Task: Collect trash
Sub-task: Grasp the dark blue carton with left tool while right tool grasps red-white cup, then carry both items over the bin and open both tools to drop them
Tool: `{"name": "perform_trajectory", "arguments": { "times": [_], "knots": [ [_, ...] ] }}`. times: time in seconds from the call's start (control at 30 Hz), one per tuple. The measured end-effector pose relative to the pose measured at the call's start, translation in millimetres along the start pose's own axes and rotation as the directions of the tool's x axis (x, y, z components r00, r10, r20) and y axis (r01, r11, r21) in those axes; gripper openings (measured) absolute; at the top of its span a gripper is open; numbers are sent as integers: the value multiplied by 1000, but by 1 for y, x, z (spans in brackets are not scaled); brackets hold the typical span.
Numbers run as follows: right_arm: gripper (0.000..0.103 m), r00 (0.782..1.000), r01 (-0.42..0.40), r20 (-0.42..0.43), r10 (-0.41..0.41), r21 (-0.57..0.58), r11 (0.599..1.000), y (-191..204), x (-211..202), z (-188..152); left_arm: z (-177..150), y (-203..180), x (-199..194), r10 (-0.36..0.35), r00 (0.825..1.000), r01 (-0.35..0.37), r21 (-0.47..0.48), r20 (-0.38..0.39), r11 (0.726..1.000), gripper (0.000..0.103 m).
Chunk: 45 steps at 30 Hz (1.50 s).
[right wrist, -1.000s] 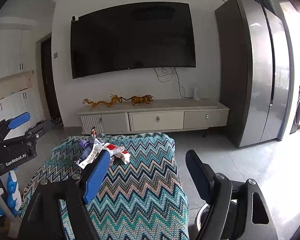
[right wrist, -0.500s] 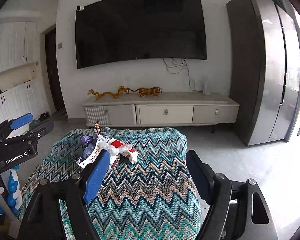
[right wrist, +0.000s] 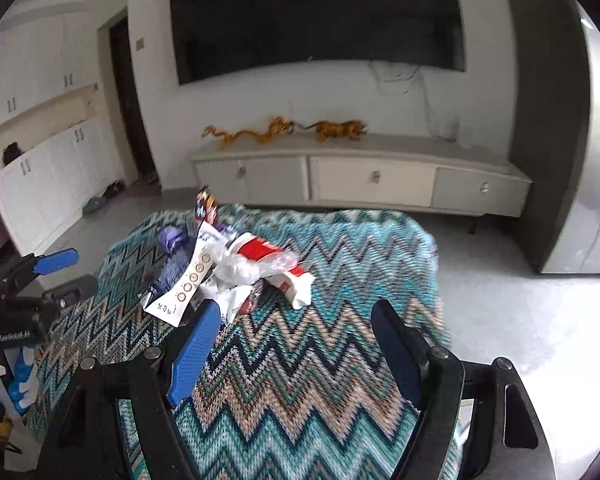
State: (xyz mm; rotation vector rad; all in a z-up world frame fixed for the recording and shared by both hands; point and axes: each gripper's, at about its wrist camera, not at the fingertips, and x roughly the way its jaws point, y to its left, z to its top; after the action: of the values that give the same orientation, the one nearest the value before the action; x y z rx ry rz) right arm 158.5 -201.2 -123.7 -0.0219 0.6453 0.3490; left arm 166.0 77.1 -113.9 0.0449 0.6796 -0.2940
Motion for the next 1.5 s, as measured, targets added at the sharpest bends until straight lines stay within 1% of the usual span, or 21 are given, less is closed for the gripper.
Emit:
{"name": "perform_trajectory", "arguments": {
  "times": [0.1, 0.2, 0.3, 0.43, 0.47, 0.6, 0.63, 0.67, 0.7, 0.77, 0.8, 0.83, 0.87, 0.9, 0.93, 1.0, 1.07, 1.17, 1.33, 1.5],
  "knots": [
    [76, 999, -20, -36, 20, -24, 999, 3, 28, 1, 0, 3, 22, -10, 999, 10, -14, -34, 1000, 84],
    [76, 997, -19, -78, 15, -39, 999, -1, 54, 0, 0, 1, 42, -30, 998, 29, -11, -62, 1000, 84],
    [74, 992, -8, -122, 1, -58, 998, -8, 83, -1, 3, -4, 56, -40, 997, 40, 8, -67, 999, 81],
    [69, 986, -8, -168, -4, -72, 997, -18, 115, -1, 8, -8, 73, -62, 994, 63, 8, -90, 998, 64],
    [68, 985, -13, -174, 0, -74, 997, -19, 122, 0, 10, -9, 77, -69, 993, 70, 6, -98, 998, 62],
    [67, 980, -55, -195, 36, -90, 994, -22, 149, 4, 8, -12, 91, -74, 989, 76, 12, -128, 997, 62],
    [67, 979, -61, -199, 41, -98, 993, -22, 154, 5, 7, -12, 93, -82, 987, 84, 9, -135, 996, 59],
    [67, 978, -69, -203, 45, -111, 991, -21, 160, 5, 6, -13, 95, -87, 986, 89, 9, -140, 996, 55],
    [67, 977, -76, -206, 50, -120, 990, -20, 163, 5, 5, -14, 97, -90, 985, 93, 11, -147, 996, 52],
    [67, 977, -79, -208, 47, -150, 985, -19, 172, 6, 2, -15, 100, -97, 982, 100, 9, -160, 995, 42],
    [67, 977, -79, -208, 45, -156, 985, -19, 175, 6, 0, -14, 101, -101, 981, 103, 2, -165, 995, 40],
    [67, 977, -83, -208, 49, -156, 984, -20, 177, 7, 0, -14, 102, -107, 980, 108, -6, -168, 994, 35],
    [67, 976, -94, -208, 60, -155, 983, -20, 180, 7, -1, -13, 104, -114, 979, 113, -15, -172, 993, 35],
    [65, 976, -99, -208, 64, -160, 982, -19, 181, 8, -2, -12, 103, -120, 978, 117, -23, -172, 993, 35],
    [60, 976, -102, -209, 66, -168, 981, -18, 183, 8, -3, -12, 103, -124, 978, 121, -27, -170, 992, 35],
    [38, 970, -117, -231, 74, -176, 977, -17, 190, 8, -4, -13, 99, -129, 978, 127, -26, -166, 992, 35],
    [38, 969, -122, -236, 80, -171, 978, -18, 190, 7, -7, -16, 94, -137, 977, 135, -21, -161, 991, 34],
    [36, 971, -114, -227, 74, -166, 980, -21, 180, 3, -11, -17, 85, -153, 976, 151, -22, -153, 988, 34],
    [36, 976, -46, -216, 5, -185, 982, -29, 149, -13, -20, -21, 59, -194, 974, 191, -34, -119, 981, 34],
    [36, 978, 15, -205, -48, -156, 988, -41, 111, -30, -26, -29, 30, -214, 974, 212, -34, -79, 977, 34]
  ]
}}
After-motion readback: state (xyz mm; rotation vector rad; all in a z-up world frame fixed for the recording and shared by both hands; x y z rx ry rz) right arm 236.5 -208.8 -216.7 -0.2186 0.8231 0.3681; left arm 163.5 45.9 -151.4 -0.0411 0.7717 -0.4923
